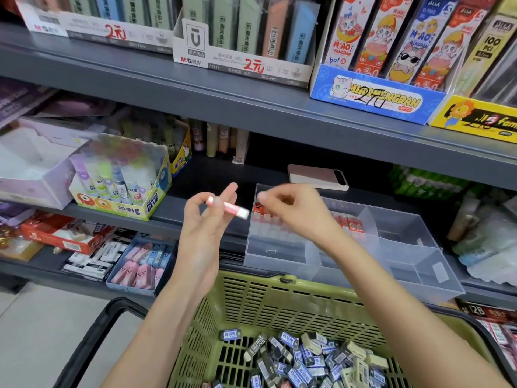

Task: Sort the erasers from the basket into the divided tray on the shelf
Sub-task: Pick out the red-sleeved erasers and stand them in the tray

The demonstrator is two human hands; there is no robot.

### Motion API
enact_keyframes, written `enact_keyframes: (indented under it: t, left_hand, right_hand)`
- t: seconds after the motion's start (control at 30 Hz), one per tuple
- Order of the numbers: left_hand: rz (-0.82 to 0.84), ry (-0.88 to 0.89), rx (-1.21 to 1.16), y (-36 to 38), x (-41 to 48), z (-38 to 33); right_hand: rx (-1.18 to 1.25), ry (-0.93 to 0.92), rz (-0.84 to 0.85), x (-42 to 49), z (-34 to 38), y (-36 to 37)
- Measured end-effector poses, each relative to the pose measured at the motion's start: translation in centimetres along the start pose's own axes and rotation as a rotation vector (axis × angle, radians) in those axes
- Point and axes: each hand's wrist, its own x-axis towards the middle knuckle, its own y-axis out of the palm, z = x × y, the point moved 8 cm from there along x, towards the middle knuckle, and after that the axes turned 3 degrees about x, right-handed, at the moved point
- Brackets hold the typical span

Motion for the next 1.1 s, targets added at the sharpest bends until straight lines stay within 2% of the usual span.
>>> enact_keyframes:
  t: [0.07,0.2,0.4,0.47,0.53,0.6,0.63,0.7,0.77,0.97,1.1]
  left_hand:
    - [0.023,-0.015,-0.002,0.3,0.0,0.1]
    - [0.129,-0.025,0.041,1.4,-0.4,0.3]
    - [0.198,-0.047,0.314,2.0,-1.3,1.1]
    - [0.249,-0.050,0.355,2.4,-1.5,1.2]
    - [0.255,-0.071,0.393,2.5,-1.6,1.2]
    - [0.260,-0.040,0.534,2.5,-1.6,1.1]
    - [0.268,0.015,0.683,2.6,-1.6,1.0]
    - [0.291,0.166,1.047,3.2,-1.7,0.8]
    - [0.296,0.263,1.253,3.7,-1.9,0.7]
    - [0.310,0.286,1.325,3.7,-1.8,1.0]
    - [0.332,0.305,1.340,3.8,-1.8,1.2]
  right_hand:
    - [0.201,-0.073,0.097,-1.8,1.3,1.7]
    - [0.313,-0.151,-0.059,-2.8,1.8,1.2]
    - [0.557,-0.117,-0.059,-3.2,0.2,0.8]
    - [0.668,-0.065,-0.115,-2.7,-0.9,-0.5]
    - [0.677,0.018,-0.233,-1.7,-2.7,-2.8]
    - [0.531,0.094,-0.307,-0.8,-4.1,-4.8]
    - [0.441,0.132,-0.296,-0.3,-4.8,-5.1]
    - [0.280,0.211,-0.211,0.8,-5.8,-4.4]
    - [0.108,0.252,-0.123,1.7,-6.2,-3.5]
    - [-0.097,0.313,-0.033,3.4,-6.5,-2.8]
    - [-0.535,0.228,0.020,3.3,-6.0,-1.7]
